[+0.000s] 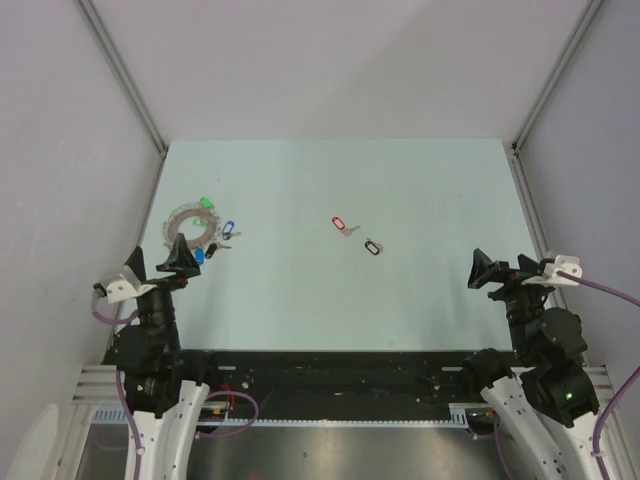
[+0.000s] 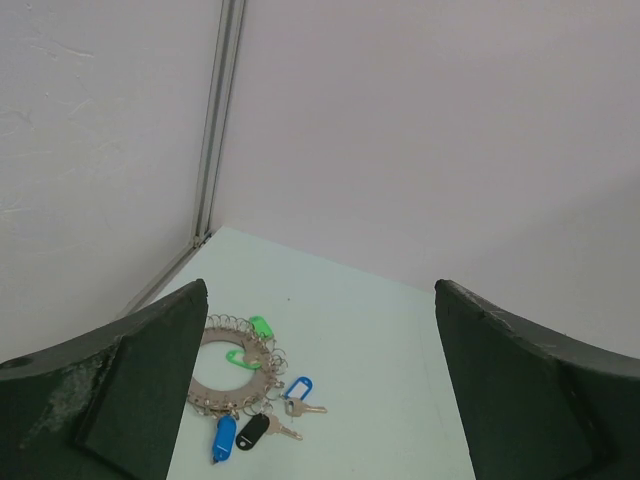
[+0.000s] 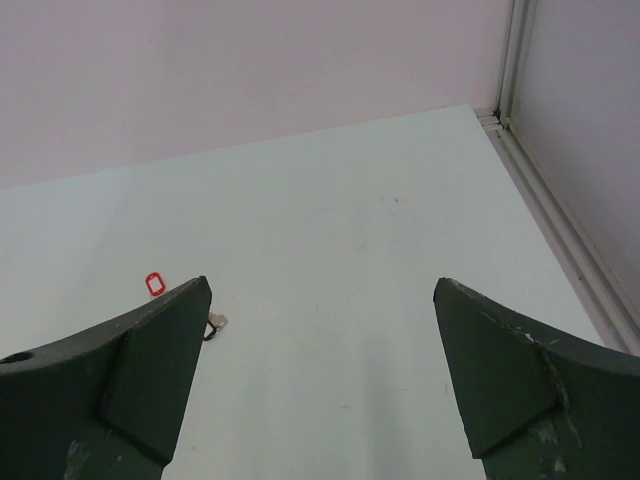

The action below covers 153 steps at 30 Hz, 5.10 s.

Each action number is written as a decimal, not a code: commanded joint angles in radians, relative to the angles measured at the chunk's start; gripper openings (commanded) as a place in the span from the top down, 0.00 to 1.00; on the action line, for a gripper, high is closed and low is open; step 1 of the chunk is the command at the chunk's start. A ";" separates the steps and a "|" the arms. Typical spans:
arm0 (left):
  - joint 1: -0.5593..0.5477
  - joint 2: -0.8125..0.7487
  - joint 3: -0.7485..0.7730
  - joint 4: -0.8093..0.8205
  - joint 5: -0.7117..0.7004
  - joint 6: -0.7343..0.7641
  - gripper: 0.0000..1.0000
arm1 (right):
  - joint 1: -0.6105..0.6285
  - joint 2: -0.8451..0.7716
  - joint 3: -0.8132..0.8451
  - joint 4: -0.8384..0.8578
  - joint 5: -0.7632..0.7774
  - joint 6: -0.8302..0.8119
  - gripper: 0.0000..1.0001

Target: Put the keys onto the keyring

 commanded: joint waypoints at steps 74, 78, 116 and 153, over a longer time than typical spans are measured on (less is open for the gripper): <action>-0.030 1.783 0.765 -0.565 0.374 -0.020 0.42 | 0.025 -0.074 -0.004 0.015 -0.057 -0.015 0.00; -0.022 1.610 0.661 -0.420 0.339 -0.183 0.31 | 0.023 -0.073 -0.004 0.017 -0.059 -0.015 0.00; 0.031 1.575 0.380 -0.063 0.261 -0.613 0.97 | 0.023 -0.067 -0.012 0.026 -0.066 -0.021 0.00; -0.494 1.283 0.566 -0.271 0.595 0.206 1.00 | 0.095 0.606 0.039 0.237 -0.818 0.103 0.00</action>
